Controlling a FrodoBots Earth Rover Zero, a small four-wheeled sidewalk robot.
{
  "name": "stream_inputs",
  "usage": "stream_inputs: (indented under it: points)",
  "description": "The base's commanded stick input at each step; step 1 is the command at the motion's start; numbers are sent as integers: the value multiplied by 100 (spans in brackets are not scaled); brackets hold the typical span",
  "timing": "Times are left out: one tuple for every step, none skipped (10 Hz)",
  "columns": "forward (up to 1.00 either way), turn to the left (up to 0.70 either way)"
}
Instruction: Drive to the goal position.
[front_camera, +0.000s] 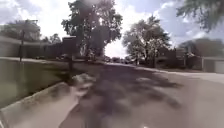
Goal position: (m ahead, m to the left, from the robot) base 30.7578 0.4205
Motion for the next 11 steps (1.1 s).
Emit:
stream_inputs:
  points:
    - [100,0]
    - [100,0]
    - [100,0]
    - [100,0]
    - [100,0]
    - [100,0]
    - [100,0]
    - [100,0]
    - [100,0]
    - [100,0]
    - [100,0]
